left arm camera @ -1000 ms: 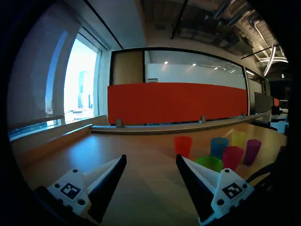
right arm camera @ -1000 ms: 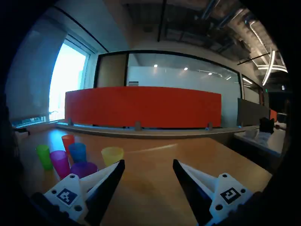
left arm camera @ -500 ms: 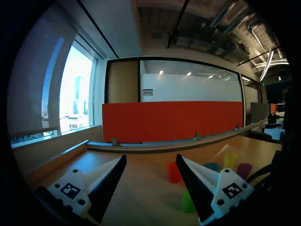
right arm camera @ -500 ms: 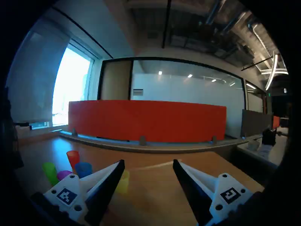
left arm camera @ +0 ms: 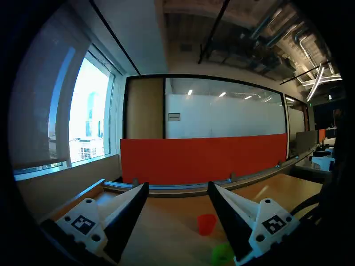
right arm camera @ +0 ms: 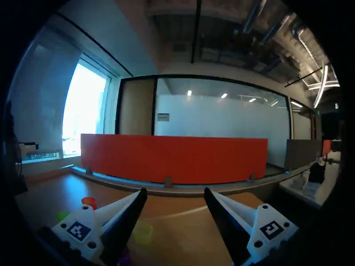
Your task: Pour water
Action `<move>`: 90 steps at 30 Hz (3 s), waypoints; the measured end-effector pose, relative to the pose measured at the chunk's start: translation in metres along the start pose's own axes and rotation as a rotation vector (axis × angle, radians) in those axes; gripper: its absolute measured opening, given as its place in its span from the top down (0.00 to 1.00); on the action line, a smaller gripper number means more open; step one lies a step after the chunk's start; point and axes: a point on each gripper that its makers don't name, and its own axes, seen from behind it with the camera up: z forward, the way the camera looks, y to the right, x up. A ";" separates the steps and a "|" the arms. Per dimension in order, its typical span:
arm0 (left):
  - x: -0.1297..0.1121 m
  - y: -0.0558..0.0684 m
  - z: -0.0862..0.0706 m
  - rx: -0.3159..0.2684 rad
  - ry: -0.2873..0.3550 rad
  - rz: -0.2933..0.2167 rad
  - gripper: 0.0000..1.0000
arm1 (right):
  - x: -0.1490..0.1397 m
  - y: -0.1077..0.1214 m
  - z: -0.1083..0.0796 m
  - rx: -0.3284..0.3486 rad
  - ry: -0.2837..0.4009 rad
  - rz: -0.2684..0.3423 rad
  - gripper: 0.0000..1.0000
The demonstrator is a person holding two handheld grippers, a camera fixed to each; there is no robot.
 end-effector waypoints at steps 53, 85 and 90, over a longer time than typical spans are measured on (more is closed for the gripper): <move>-0.023 0.087 -0.004 -0.451 -0.186 -0.037 0.02 | 0.013 -0.085 0.014 0.545 -0.115 -0.083 0.00; -0.121 0.098 -0.016 -0.517 -0.356 0.049 0.02 | -0.048 -0.130 0.053 0.767 -0.314 -0.244 0.00; -0.137 0.103 -0.019 -0.542 -0.385 0.050 0.02 | -0.060 -0.138 0.057 0.804 -0.342 -0.260 0.00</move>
